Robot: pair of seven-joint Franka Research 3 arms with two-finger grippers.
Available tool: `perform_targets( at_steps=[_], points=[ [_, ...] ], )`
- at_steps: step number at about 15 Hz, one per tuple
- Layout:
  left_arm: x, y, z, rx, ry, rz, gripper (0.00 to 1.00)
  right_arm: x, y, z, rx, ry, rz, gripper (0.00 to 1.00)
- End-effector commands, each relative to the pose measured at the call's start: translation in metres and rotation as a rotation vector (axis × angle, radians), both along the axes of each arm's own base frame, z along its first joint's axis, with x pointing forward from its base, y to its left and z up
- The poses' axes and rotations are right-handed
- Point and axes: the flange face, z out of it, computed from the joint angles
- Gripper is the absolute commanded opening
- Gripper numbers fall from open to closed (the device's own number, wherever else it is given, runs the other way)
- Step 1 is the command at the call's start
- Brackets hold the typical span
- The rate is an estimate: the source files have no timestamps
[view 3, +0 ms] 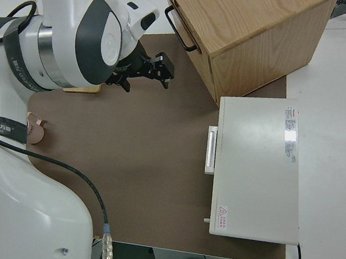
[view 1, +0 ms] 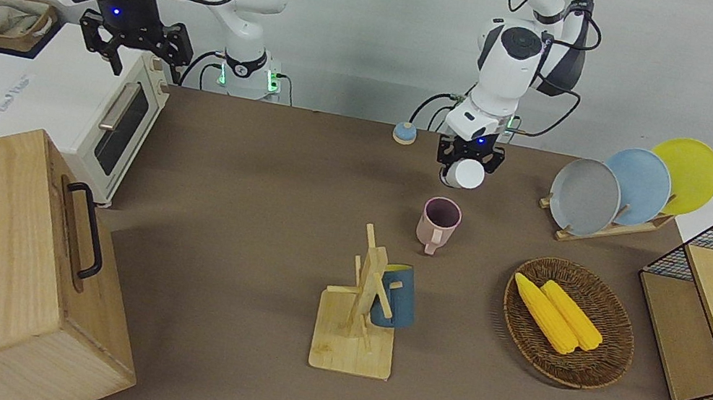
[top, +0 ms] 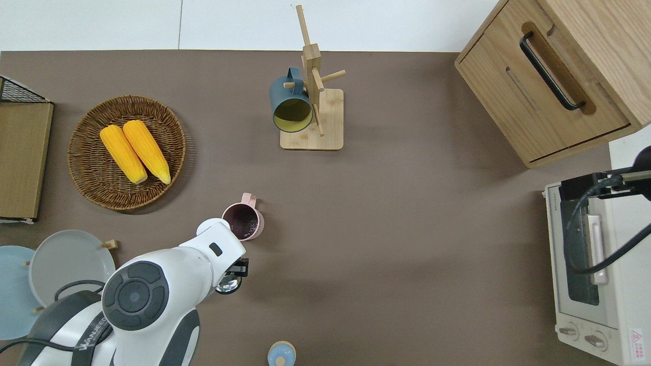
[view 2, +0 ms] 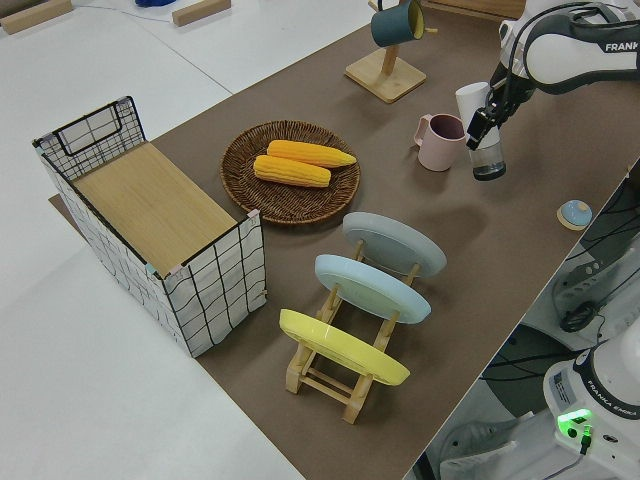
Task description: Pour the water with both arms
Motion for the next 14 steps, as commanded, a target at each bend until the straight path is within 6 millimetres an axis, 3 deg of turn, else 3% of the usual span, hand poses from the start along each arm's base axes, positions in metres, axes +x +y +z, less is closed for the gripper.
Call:
perform_targets(
  at_steps=[1,7,10,12,14],
  points=[
    [0.000,0.015,0.009,-0.018,-0.033,0.047,0.00,0.003,-0.002,0.002,0.004,-0.002,0.019,0.987],
    [0.039,0.086,0.030,0.002,-0.092,0.177,0.00,0.003,-0.002,0.003,0.004,-0.005,0.019,0.987],
    [0.063,0.137,0.049,0.028,-0.157,0.259,0.00,0.003,-0.002,0.002,0.004,-0.003,0.019,0.987],
    [0.081,0.170,0.064,0.027,-0.219,0.315,0.00,0.003,-0.002,0.002,0.004,-0.003,0.019,0.987],
    [0.104,0.204,0.093,0.030,-0.281,0.361,0.00,0.003,-0.002,0.002,0.004,-0.003,0.019,0.987]
  ],
)
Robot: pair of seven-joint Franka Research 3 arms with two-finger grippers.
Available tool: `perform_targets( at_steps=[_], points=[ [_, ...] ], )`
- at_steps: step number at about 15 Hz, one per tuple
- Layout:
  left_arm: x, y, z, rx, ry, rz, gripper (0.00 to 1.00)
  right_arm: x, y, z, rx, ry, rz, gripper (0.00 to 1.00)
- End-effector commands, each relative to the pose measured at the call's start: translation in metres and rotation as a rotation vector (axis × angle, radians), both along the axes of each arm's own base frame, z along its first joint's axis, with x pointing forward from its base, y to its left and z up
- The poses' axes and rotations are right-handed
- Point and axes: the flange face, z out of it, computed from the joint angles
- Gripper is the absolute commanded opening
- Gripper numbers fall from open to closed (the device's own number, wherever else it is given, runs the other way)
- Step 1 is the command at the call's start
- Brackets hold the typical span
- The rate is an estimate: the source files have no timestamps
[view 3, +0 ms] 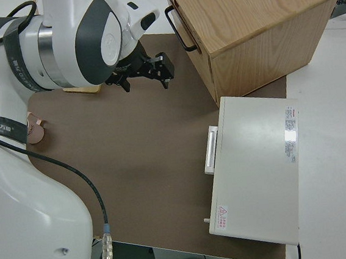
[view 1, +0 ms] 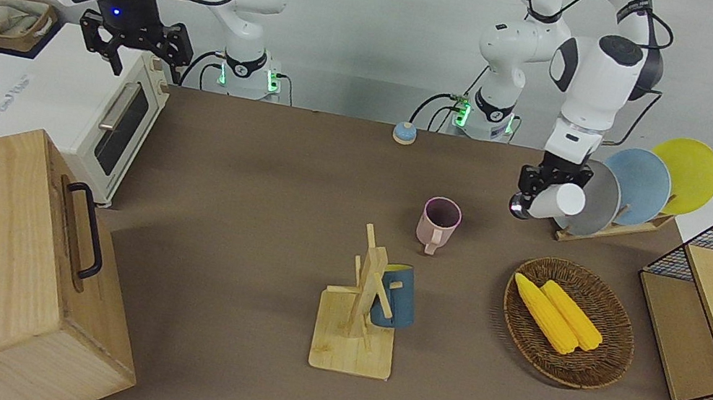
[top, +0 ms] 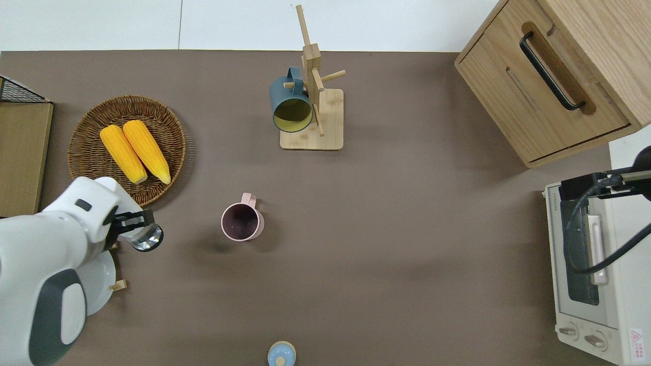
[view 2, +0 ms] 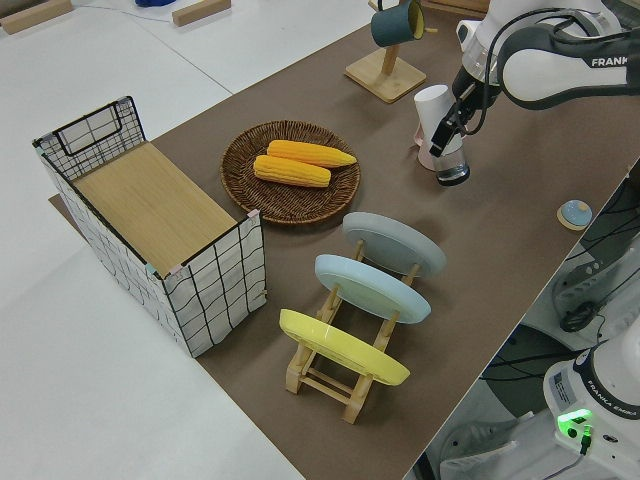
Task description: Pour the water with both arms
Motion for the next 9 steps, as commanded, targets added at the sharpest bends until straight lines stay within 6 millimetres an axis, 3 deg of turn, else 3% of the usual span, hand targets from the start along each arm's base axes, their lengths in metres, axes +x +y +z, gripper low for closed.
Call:
perform_targets(
  at_steps=[1,5,9],
  points=[
    [0.045,0.049,0.056,0.026,-0.122,0.058,0.00,0.003,-0.002,0.002,0.005,-0.002,0.019,0.987],
    [0.077,0.094,0.116,0.049,-0.239,0.092,0.00,0.003,-0.002,0.002,0.004,-0.002,0.019,0.987],
    [0.096,0.140,0.128,0.071,-0.262,0.047,0.00,0.003,-0.001,0.002,0.004,-0.004,0.021,0.987]
  ],
)
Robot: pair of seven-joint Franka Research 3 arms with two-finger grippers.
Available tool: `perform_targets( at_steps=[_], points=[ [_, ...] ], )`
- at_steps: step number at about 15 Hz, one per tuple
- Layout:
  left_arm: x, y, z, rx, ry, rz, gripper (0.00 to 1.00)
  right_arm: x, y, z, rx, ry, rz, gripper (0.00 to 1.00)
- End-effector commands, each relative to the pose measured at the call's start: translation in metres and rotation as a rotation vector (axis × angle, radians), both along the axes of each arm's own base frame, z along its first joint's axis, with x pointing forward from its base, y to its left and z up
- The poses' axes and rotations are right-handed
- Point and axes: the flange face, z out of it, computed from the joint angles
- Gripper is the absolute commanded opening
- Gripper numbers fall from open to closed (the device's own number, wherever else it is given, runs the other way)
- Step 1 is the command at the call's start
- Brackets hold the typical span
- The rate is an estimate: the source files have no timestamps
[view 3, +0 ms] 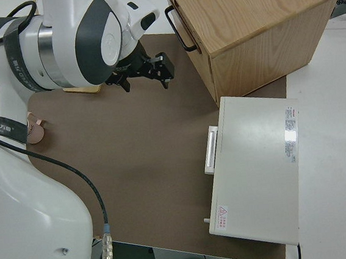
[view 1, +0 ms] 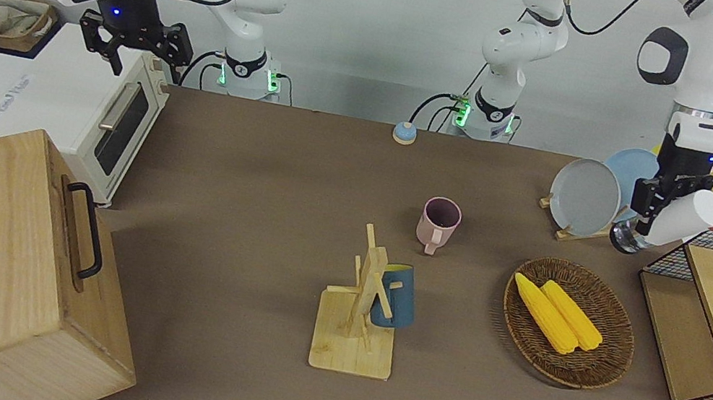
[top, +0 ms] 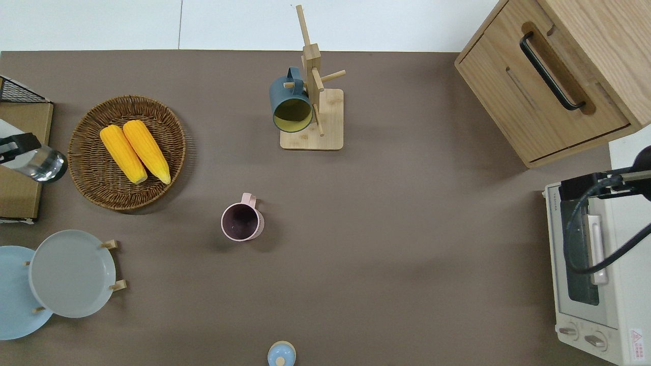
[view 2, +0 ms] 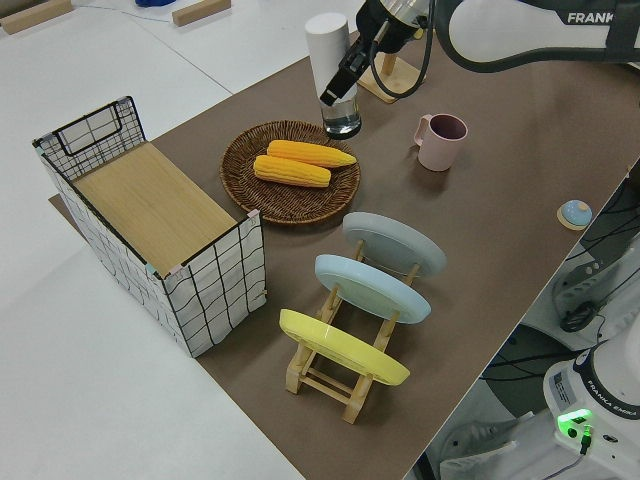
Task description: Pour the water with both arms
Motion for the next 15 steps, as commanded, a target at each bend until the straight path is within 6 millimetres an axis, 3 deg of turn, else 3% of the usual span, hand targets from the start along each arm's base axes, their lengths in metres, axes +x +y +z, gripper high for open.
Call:
perform_targets(
  at_steps=[1,3,7,13,15],
  points=[
    [0.028,0.048,0.021,0.046,-0.036,-0.051,0.00,0.003,-0.001,0.002,0.004,-0.004,0.021,0.987],
    [0.039,0.076,0.037,0.066,-0.069,-0.068,0.00,0.003,-0.001,0.002,0.005,-0.004,0.021,0.987],
    [0.047,0.128,0.040,0.099,-0.082,-0.105,0.00,0.003,-0.001,0.002,0.004,-0.004,0.021,0.987],
    [0.050,0.192,0.024,0.121,-0.079,-0.165,0.00,0.003,-0.002,0.003,0.005,-0.004,0.020,0.987],
    [0.050,0.201,0.019,0.103,-0.091,-0.200,0.00,0.003,-0.002,0.002,0.005,-0.004,0.020,0.987]
  ],
)
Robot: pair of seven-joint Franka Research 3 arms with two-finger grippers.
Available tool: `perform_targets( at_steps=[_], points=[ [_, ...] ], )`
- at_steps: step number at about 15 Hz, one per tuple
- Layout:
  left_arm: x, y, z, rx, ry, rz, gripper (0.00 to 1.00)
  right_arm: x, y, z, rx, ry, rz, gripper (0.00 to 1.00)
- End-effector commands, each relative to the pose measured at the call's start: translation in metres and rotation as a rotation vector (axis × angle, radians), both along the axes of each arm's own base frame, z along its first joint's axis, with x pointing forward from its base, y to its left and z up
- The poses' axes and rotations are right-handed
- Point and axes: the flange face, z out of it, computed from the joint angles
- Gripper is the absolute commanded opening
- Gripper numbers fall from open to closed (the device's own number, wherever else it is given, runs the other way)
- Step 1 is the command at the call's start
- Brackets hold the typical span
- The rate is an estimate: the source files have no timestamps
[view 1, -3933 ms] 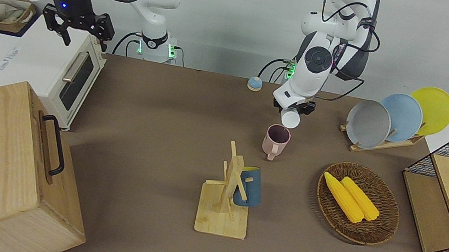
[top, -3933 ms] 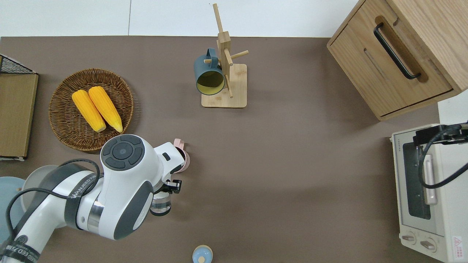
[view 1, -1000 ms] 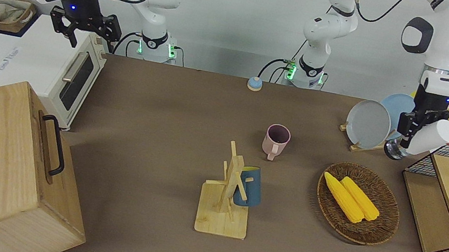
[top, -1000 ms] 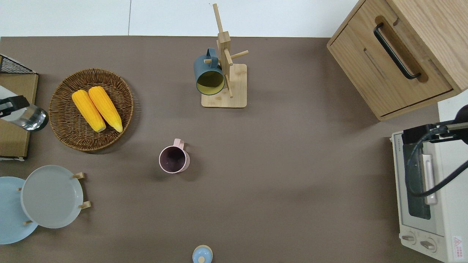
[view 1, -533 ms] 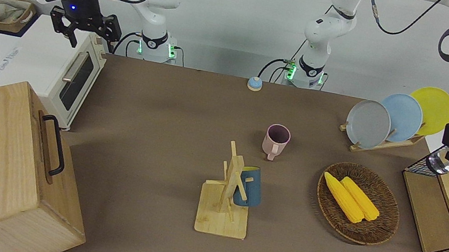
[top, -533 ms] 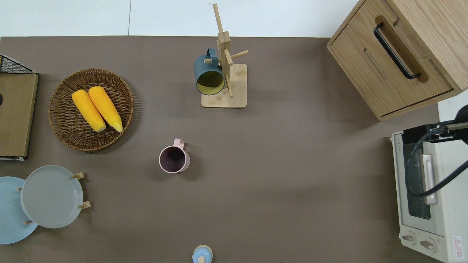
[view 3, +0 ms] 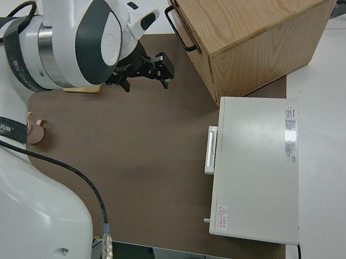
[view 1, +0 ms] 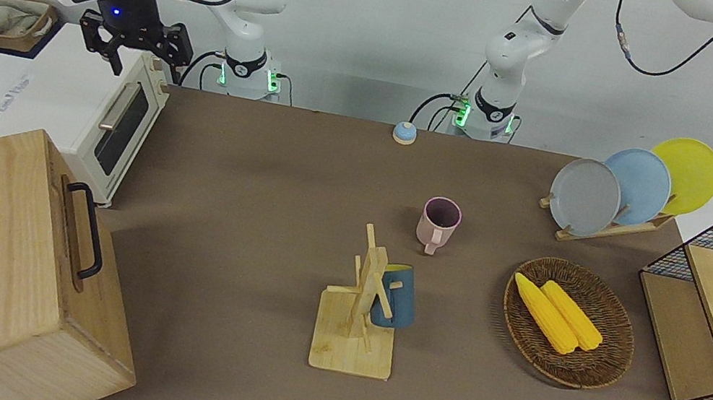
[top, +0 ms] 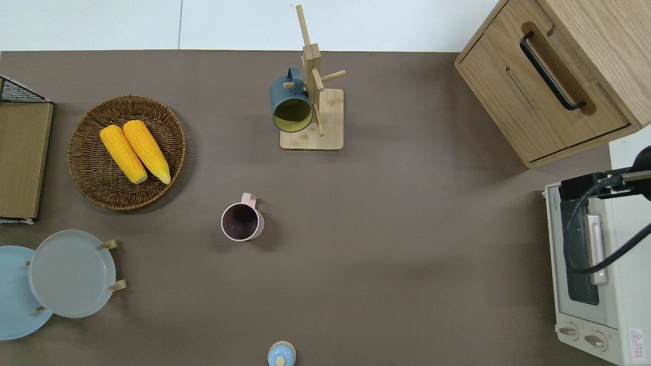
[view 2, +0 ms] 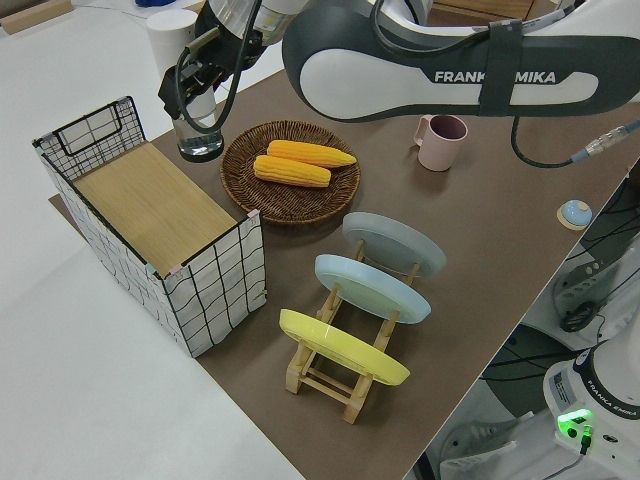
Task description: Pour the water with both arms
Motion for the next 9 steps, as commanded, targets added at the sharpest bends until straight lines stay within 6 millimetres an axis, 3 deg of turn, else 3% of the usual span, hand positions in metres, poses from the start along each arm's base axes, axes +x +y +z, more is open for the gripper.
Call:
perform_targets(
  at_steps=[1,3,7,9],
  points=[
    [0.003,0.024,0.009,-0.016,-0.057,-0.065,0.00,0.003,-0.001,0.002,0.004,-0.004,0.021,0.987],
    [-0.001,0.047,-0.002,-0.054,-0.091,-0.057,0.00,0.003,-0.002,0.002,0.005,-0.004,0.020,0.987],
    [-0.006,0.074,-0.017,-0.060,-0.118,-0.095,0.00,0.003,-0.002,0.002,0.005,-0.004,0.020,0.987],
    [-0.007,0.076,-0.018,-0.039,-0.132,-0.102,0.00,0.003,-0.002,0.002,0.004,-0.004,0.019,0.987]
  ],
)
